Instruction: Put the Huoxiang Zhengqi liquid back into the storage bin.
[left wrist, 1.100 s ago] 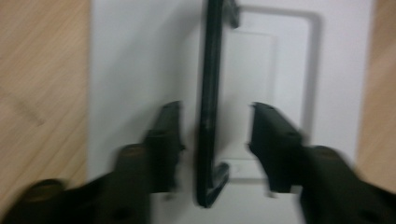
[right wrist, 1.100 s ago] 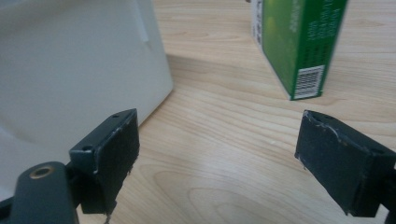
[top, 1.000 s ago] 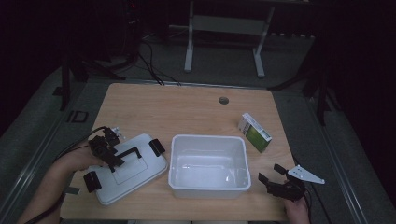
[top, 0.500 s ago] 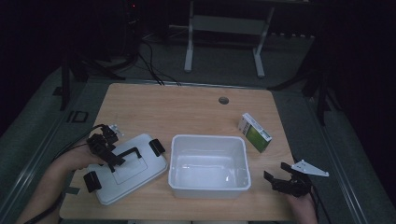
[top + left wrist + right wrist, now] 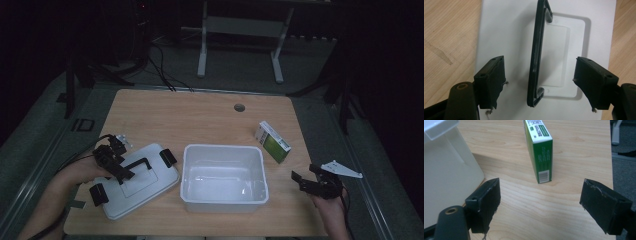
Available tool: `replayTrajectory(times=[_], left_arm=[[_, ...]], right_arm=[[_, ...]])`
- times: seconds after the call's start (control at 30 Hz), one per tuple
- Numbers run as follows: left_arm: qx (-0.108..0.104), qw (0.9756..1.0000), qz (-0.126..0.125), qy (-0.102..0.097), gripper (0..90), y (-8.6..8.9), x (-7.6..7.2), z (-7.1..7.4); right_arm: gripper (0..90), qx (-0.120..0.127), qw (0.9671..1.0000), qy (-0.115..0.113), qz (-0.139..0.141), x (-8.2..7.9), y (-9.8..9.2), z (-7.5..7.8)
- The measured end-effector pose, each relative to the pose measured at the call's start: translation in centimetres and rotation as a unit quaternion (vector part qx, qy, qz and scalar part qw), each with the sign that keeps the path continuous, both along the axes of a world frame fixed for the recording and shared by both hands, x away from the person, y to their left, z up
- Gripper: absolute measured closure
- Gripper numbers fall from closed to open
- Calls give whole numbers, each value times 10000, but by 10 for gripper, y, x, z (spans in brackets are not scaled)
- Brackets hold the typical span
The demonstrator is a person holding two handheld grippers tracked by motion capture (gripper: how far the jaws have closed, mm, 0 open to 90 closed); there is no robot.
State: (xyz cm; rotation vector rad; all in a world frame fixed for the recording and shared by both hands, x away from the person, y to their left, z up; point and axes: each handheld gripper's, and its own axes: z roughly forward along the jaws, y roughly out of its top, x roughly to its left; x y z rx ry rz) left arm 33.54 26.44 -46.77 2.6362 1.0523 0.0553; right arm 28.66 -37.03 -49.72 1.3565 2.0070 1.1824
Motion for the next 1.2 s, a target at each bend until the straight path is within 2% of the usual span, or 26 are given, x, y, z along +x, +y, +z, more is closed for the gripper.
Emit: replayTrajectory(times=[0.13, 0.17, 0.3, 0.4, 0.47, 0.7, 0.97, 1.1, 1.13, 1.2], left_arm=[[-35, 10000, -66, 21, 240, 1, -1, -1], [-35, 9999, -108, 32, 231, 1, -2, -2], [-30, 9999, -128, 55, 210, 1, -2, -2], [-14, 9999, -138, 62, 209, 1, -2, -2], [2, 9999, -136, 70, 208, 1, -1, -3], [50, 9999, -134, 96, 208, 1, -2, -3], [64, 9997, -194, 105, 208, 0, -3, -4], [52, 9996, -225, 132, 209, 0, -3, -4], [31, 9997, -225, 135, 209, 0, -3, -4], [64, 9997, -210, 98, 209, 1, -3, -4]], right_arm=[[193, -37, 10000, -33, 75, 3, 0, 4], [208, -8, 9998, -26, 194, 7, -1, 8], [221, -57, 9996, -34, 283, 16, -1, 16], [241, -49, 9992, 47, 398, 24, 0, 20], [308, -35, 9984, 153, 542, 29, 1, 22], [287, -103, 9959, 331, 835, 46, 8, 32], [281, -482, 9937, 411, 922, 70, 18, 47], [291, -719, 9902, 614, 1024, 88, 24, 54], [291, -719, 9902, 614, 1024, 88, 24, 54], [306, -803, 9881, 732, 1090, 94, 26, 54]])
